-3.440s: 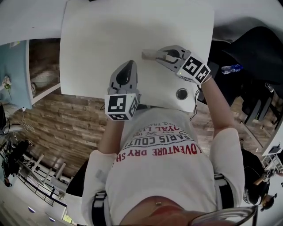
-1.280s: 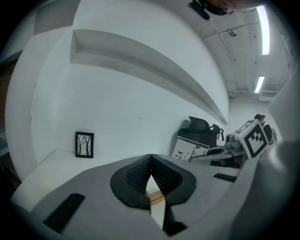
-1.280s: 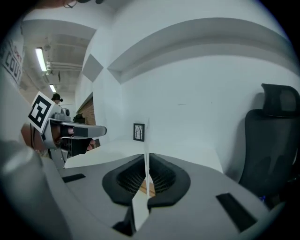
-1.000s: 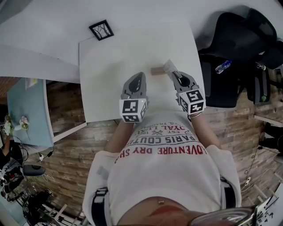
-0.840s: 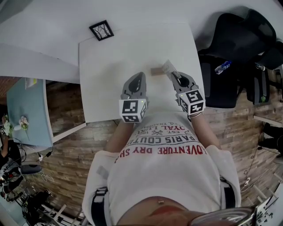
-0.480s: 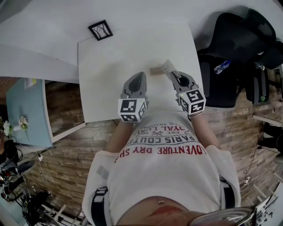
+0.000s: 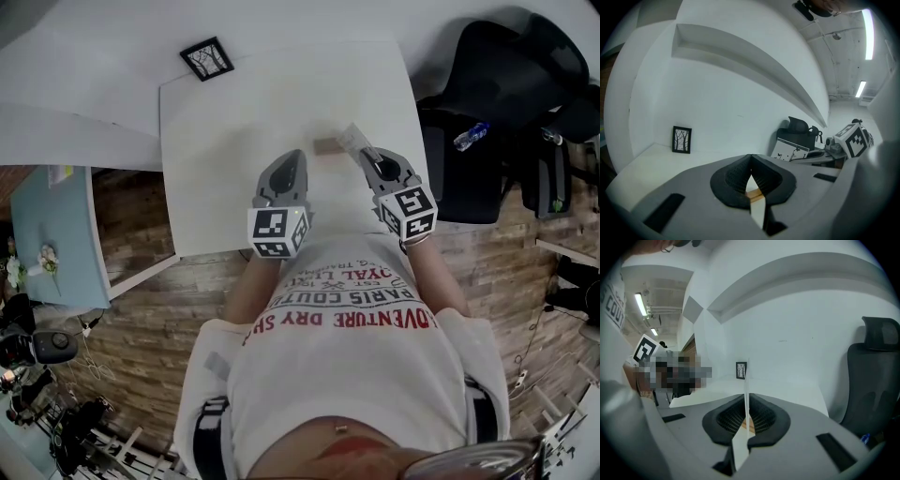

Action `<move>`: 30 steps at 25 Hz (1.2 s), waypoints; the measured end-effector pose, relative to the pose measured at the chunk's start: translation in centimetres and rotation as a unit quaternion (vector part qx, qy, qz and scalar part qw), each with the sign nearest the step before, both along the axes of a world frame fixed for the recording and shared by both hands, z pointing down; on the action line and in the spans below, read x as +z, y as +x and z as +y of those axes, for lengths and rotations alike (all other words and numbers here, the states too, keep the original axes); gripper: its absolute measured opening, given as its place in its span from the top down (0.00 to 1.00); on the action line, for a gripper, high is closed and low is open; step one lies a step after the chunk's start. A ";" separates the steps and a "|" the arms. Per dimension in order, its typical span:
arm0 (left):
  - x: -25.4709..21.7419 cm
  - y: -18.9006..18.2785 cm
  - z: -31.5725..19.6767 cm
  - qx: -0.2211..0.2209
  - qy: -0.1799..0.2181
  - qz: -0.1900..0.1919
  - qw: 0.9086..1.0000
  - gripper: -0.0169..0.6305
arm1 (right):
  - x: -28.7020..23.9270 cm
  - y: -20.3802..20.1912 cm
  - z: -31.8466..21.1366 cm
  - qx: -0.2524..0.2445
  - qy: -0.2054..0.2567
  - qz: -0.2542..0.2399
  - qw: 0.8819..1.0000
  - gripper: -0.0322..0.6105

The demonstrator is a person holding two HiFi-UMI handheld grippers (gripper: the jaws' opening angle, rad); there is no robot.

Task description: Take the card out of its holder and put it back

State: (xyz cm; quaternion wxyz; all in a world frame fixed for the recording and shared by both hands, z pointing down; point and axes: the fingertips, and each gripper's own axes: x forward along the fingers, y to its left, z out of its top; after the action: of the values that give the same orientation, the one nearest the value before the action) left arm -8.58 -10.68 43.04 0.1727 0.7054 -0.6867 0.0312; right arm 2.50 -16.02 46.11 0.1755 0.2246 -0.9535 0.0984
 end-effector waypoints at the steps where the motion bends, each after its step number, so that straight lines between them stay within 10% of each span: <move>1: 0.1 0.0 -0.1 -0.002 -0.002 -0.001 1.000 0.94 | 0.0 0.0 -0.3 -0.005 0.003 0.002 1.000 0.89; 13: 2.3 0.0 -1.1 -0.043 -0.035 0.007 0.998 0.94 | -0.6 -2.2 -4.0 -0.167 0.030 -0.002 0.986 0.89; 30: 6.4 0.1 -1.5 -0.118 -0.079 0.026 0.990 0.94 | 2.2 -6.7 -4.4 -0.423 0.017 0.010 0.906 0.89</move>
State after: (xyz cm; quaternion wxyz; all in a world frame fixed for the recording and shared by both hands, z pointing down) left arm -8.48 -12.15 49.43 0.2476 0.6046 -0.7556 0.0465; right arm -4.20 -20.42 48.35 0.2062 -0.1960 -0.9587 -0.0031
